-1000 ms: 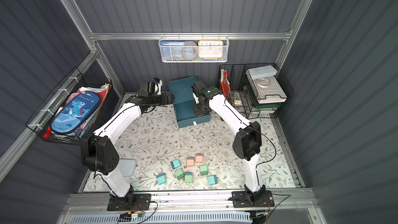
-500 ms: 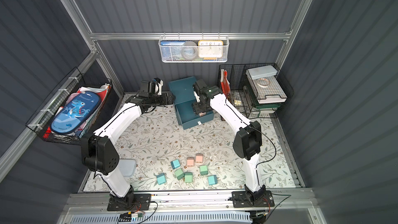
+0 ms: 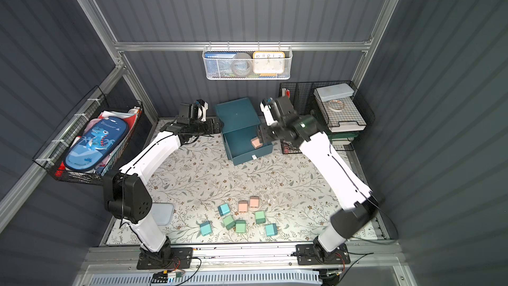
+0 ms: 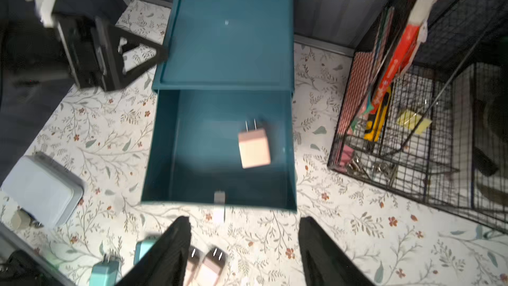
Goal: Place the plugs into the drawer by color
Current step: Pick up the plug from the center of the board.
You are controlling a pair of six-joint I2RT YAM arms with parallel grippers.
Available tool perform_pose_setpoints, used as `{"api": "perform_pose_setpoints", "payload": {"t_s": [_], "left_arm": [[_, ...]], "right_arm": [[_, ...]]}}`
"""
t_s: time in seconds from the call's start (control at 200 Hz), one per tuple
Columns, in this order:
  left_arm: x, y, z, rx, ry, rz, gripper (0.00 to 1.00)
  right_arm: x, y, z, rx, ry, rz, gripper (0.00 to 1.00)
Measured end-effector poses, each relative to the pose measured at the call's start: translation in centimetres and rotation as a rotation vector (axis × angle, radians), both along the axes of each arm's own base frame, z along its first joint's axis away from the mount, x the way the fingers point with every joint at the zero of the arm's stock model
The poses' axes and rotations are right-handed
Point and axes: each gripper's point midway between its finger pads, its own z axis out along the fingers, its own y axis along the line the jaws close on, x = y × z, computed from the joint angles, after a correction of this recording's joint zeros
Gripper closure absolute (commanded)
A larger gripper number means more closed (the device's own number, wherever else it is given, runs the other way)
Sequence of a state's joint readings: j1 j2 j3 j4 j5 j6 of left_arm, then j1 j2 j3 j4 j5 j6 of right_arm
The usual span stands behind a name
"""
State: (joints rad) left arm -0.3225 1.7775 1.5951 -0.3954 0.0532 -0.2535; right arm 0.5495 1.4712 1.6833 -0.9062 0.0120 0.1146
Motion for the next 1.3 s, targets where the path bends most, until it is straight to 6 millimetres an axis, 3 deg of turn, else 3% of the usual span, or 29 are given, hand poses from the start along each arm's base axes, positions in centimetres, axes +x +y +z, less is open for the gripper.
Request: {"api": "perform_pose_setpoints", "payload": {"t_s": [0.075, 0.16, 0.31, 0.41, 0.6, 0.766, 0.961, 1.301], "left_arm": [[0.0, 0.0, 0.0, 0.002, -0.002, 0.001, 0.03], [0.0, 0.0, 0.0, 0.001, -0.002, 0.0, 0.04], [0.1, 0.0, -0.1, 0.001, -0.001, 0.0, 0.04], [0.1, 0.0, 0.0, 0.001, -0.002, 0.0, 0.04], [0.1, 0.0, -0.1, 0.001, -0.002, 0.0, 0.03], [0.2, 0.0, -0.1, 0.0, -0.004, 0.0, 0.03], [0.2, -0.1, -0.1, 0.0, -0.005, 0.0, 0.03], [0.1, -0.3, -0.1, 0.0, -0.006, -0.005, 0.03]], "right_arm": [[-3.8, -1.0, -3.4, -0.026, 0.045, 0.011, 0.42], [-7.1, -0.7, -8.2, -0.054, 0.12, 0.027, 0.47], [-12.3, 1.6, -17.2, -0.098, 0.256, 0.087, 0.46], [-14.4, 2.8, -20.6, -0.115, 0.308, 0.108, 0.4], [-16.5, 5.4, -24.1, -0.16, 0.329, 0.175, 0.34], [-17.5, 4.6, -27.0, -0.237, 0.349, 0.177, 0.32], [-16.0, 4.1, -28.7, -0.294, 0.314, 0.126, 0.32], [-12.0, 3.1, -29.0, -0.238, 0.285, 0.007, 0.33]]}}
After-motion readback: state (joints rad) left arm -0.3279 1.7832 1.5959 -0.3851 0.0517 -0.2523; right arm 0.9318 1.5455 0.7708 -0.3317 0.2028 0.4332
